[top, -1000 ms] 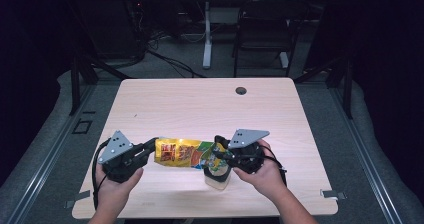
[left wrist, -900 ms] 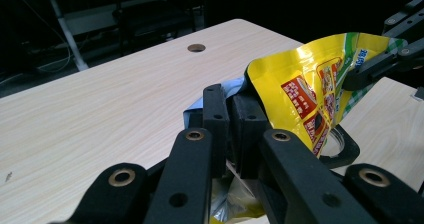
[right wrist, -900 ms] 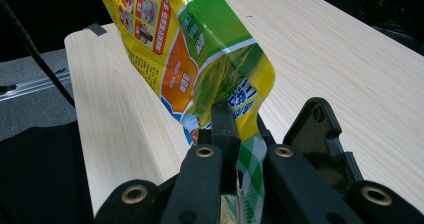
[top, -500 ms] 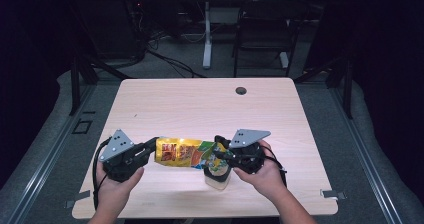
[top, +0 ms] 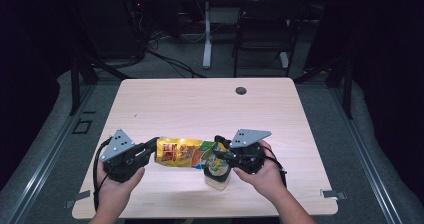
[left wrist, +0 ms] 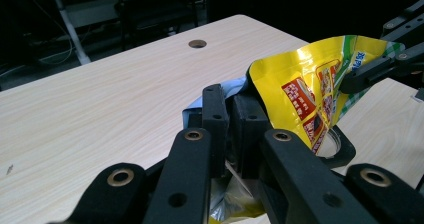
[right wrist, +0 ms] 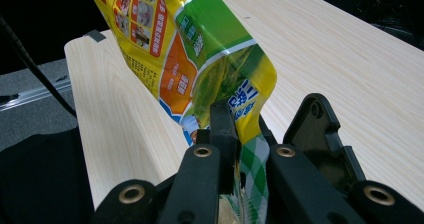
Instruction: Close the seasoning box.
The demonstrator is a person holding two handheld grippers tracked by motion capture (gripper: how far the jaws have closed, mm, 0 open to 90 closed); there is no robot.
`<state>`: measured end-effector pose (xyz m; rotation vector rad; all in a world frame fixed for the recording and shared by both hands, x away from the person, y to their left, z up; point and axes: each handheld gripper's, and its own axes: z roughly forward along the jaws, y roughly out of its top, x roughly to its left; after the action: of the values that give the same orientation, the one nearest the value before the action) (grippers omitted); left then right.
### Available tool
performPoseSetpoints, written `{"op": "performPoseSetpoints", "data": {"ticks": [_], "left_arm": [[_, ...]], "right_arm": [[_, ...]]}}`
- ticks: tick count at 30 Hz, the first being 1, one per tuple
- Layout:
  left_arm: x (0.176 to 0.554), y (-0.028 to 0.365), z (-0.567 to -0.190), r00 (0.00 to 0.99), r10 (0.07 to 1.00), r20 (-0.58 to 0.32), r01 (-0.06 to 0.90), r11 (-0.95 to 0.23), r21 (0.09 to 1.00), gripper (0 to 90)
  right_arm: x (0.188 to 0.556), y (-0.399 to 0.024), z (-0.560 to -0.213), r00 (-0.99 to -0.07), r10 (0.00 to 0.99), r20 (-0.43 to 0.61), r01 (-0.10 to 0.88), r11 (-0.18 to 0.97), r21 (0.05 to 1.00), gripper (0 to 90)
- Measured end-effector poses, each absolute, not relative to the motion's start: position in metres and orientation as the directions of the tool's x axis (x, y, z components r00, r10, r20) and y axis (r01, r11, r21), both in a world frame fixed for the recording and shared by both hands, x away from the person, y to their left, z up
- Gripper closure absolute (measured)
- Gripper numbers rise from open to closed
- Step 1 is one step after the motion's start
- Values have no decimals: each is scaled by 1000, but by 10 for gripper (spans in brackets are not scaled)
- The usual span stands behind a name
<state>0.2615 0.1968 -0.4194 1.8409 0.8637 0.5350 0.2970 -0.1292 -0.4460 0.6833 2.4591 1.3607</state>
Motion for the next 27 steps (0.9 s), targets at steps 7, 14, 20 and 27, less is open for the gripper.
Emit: {"op": "performPoseSetpoints", "data": {"ticks": [7,14,20,27], "left_arm": [[261,197,-418,650,760,-21,328,-255,910,861],[262,196,-418,650,760,-24,328,-251,911,862],[262,195,-417,650,760,-25,328,-250,911,861],[262,194,-417,650,759,-23,325,-252,911,861]], "right_arm": [[297,-130,-446,-859,512,9,280,455,845,873],[297,-130,-446,-856,518,10,284,454,845,873],[296,-130,-446,-854,520,9,284,453,845,873],[296,-132,-446,-852,524,12,287,448,847,873]]}}
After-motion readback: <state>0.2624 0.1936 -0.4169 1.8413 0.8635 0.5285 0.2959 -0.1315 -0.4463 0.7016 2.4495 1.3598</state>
